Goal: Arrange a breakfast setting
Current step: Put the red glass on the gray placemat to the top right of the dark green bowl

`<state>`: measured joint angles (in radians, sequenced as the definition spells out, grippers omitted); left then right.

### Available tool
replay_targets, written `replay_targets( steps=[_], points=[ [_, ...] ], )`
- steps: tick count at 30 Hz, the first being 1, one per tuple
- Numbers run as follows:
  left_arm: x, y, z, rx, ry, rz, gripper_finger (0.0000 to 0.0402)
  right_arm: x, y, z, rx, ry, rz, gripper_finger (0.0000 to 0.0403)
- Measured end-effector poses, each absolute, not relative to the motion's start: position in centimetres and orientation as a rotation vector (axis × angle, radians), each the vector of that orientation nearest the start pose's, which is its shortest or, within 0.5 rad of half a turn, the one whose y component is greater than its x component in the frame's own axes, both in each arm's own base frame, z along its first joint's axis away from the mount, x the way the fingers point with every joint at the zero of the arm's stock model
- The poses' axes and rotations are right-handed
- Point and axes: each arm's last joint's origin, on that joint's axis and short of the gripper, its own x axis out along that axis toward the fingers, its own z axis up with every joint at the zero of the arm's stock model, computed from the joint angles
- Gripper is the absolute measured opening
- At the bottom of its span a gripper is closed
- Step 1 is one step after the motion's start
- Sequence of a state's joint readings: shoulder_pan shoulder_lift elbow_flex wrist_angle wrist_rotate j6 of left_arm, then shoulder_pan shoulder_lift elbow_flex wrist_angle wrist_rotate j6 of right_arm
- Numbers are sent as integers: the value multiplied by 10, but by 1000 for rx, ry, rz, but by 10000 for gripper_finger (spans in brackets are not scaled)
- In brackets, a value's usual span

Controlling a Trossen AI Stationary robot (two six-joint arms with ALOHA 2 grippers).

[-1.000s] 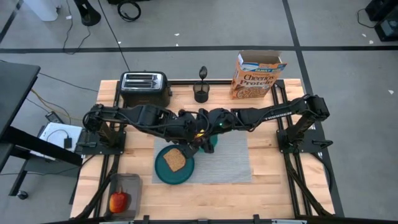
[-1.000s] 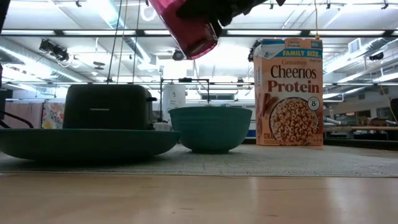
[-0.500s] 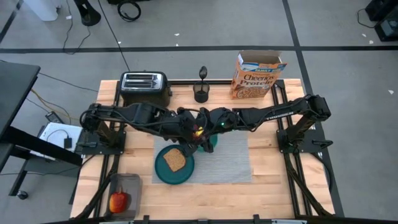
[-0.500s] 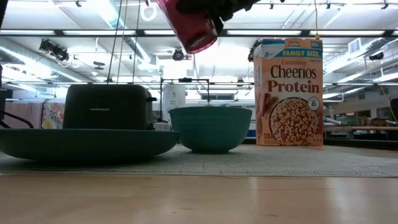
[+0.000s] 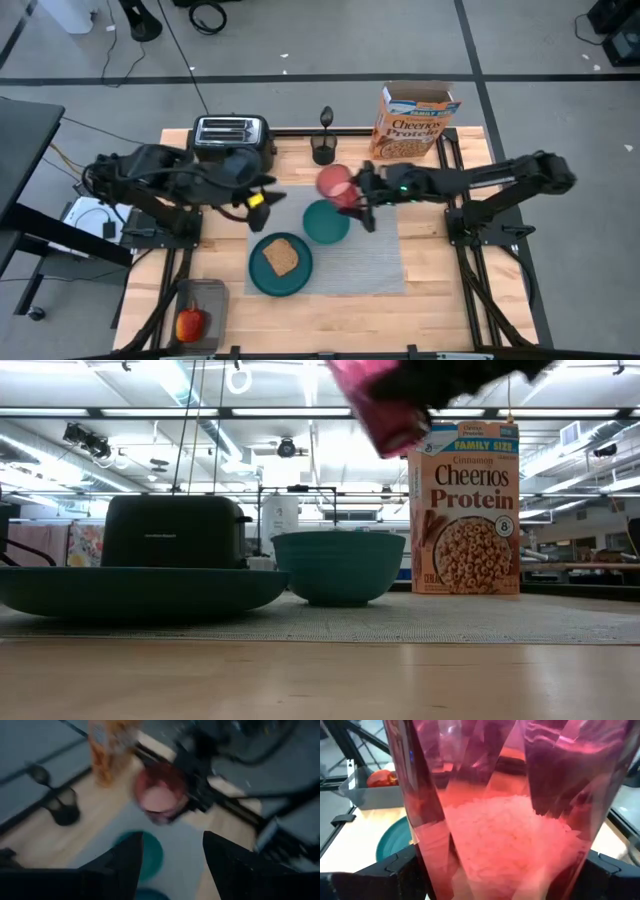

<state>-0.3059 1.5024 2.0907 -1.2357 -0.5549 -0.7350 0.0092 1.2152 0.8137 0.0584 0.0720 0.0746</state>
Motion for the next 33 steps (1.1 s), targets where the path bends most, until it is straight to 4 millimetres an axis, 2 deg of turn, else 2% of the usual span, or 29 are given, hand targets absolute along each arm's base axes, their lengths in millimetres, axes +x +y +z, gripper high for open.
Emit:
replay_targets(
  steps=[5,8,15,18,21,25,33],
  points=[
    [244,-50,496,-481,425,532,199,220,-3,245,81,238,-178,351],
    [259,-43,488,-497,436,587,197,200,-7,221,75,158,-268,351],
    [298,-37,462,-490,498,675,197,171,-18,169,6,46,-443,351],
    [313,-39,449,-479,536,695,197,162,-25,153,-3,21,-510,351],
    [324,-40,440,-462,556,713,197,160,-32,142,1,37,-539,351],
    [333,-38,432,-451,559,744,197,171,-37,136,0,43,-502,351],
    [333,-38,431,-433,572,748,197,190,-46,117,25,21,-511,351]
  ],
)
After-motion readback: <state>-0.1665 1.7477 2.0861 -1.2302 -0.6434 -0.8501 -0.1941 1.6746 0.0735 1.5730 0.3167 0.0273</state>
